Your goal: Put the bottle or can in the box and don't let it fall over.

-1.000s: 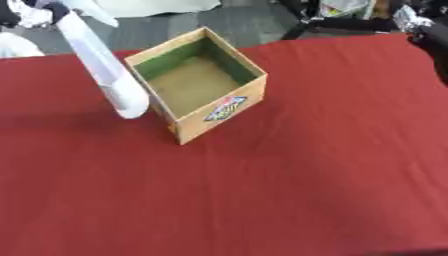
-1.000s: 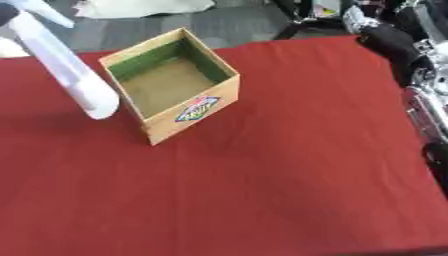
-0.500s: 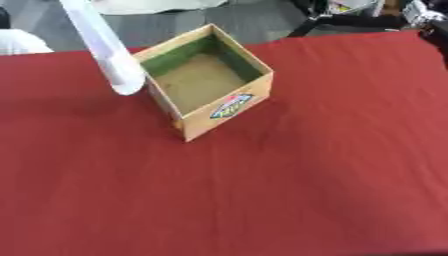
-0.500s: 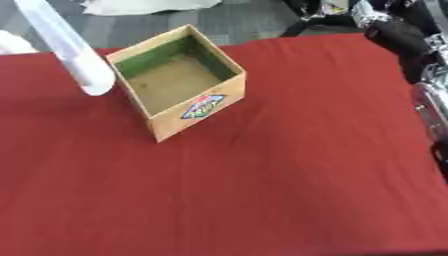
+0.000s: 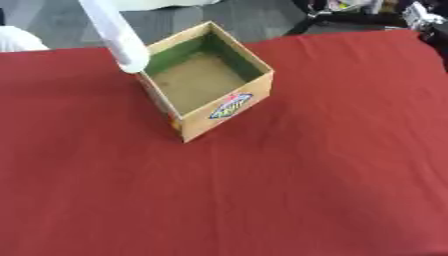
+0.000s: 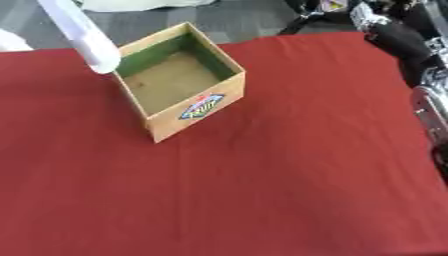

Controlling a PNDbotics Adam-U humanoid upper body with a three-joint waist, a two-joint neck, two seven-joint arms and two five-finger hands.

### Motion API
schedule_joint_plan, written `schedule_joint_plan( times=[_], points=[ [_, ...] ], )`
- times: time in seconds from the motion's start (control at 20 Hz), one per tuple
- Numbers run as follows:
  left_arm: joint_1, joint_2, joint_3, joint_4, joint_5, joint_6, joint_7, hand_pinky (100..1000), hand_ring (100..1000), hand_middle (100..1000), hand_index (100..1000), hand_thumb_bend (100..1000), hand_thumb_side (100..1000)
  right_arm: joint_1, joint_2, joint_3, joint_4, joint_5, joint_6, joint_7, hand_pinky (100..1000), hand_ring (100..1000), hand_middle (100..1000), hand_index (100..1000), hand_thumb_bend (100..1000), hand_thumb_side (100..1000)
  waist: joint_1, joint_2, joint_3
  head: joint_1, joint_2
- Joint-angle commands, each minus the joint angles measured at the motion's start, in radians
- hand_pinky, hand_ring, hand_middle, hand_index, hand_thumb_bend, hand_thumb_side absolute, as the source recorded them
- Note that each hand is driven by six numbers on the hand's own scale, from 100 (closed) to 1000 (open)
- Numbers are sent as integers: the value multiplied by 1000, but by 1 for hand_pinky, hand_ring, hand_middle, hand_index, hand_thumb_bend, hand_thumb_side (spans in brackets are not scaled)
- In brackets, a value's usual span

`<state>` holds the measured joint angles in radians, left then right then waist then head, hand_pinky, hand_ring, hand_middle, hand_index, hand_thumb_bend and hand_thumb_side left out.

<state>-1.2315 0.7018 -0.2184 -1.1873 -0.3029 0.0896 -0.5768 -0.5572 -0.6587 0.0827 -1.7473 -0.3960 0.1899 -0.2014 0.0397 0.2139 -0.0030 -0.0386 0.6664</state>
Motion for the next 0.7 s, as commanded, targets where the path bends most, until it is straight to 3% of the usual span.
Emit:
schedule_joint_plan(
  times=[0.05, 0.45, 0.7],
  points=[
    [-34, 9, 23, 3, -18, -8, 21, 510, 382, 444, 430, 154, 100, -26, -10, 0, -14, 4, 0, 8, 806, 795, 758, 852, 179, 287, 0, -12, -8, 11, -22],
    [-42, -17, 41, 33, -71, -17, 58, 510, 385, 446, 432, 158, 100, -60, 6, 12, -24, 5, 3, 20, 806, 795, 758, 852, 179, 286, 2, 5, -51, 30, -50],
    [-42, -66, 53, 48, -57, -30, 107, 496, 395, 455, 436, 100, 100, -68, 18, 14, -25, 2, 5, 22, 806, 795, 757, 852, 178, 287, -5, 8, -65, 38, -38]
  ],
)
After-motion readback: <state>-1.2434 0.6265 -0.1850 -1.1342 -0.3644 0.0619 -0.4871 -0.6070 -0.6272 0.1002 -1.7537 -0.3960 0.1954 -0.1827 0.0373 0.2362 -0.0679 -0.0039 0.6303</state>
